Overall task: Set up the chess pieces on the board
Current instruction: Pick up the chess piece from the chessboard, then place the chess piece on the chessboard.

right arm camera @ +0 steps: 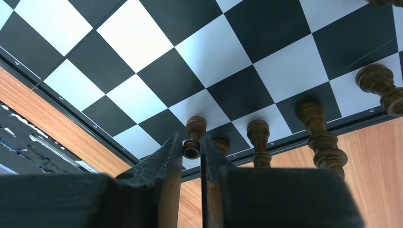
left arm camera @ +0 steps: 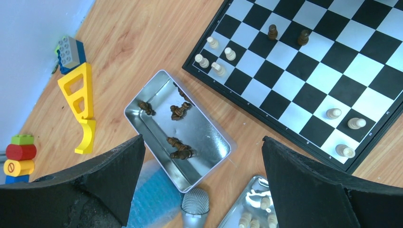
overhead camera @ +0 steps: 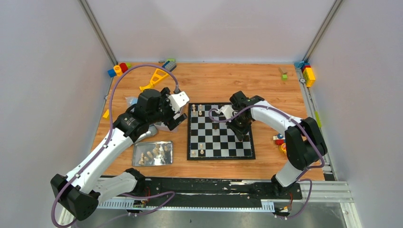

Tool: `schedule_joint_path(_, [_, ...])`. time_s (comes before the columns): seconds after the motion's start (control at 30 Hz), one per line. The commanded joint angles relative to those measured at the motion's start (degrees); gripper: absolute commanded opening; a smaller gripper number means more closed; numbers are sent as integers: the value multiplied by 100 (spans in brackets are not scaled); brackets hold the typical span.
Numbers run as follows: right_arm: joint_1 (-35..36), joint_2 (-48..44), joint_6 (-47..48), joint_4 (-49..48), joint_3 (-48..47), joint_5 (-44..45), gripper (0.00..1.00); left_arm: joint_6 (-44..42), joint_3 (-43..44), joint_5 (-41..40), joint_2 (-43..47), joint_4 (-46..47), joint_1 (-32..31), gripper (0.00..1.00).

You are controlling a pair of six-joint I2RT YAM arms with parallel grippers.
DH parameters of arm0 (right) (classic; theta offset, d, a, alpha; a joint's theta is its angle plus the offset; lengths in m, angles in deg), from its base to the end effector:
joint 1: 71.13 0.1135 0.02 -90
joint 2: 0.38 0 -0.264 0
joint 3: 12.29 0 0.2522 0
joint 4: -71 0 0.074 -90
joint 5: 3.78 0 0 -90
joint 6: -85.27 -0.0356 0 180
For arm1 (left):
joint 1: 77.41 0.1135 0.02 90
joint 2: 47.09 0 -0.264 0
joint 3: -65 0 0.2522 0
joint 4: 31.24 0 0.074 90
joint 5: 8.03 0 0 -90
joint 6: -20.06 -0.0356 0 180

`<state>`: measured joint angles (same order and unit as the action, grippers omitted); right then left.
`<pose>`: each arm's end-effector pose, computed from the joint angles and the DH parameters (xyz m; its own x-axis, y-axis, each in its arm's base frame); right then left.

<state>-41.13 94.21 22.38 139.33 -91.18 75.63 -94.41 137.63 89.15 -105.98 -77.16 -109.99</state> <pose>0.2524 0.1533 0.2000 -0.5352 -0.8262 -0.1759 -0.8447 0.5226 0.1153 0.1839 -0.1228 0.3412 -0.1502 0.5837 -0.7979 0.7533 0.5903 0.2900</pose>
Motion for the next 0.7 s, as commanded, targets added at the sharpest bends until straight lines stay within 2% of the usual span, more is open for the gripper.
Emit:
schedule_joint_path(0.0, [63,-72,4,55,-60,-218,11,-89,32,26,119,112,23,100])
schedule_joint_path(0.2, [148,-566,1,352,-26,-488,4,-85,66,-5,172,71,24,100])
schedule_joint_path(0.67, [182,-1473,-14,415,1095,-264,4,-117,87,-51,223,-25,27,100])
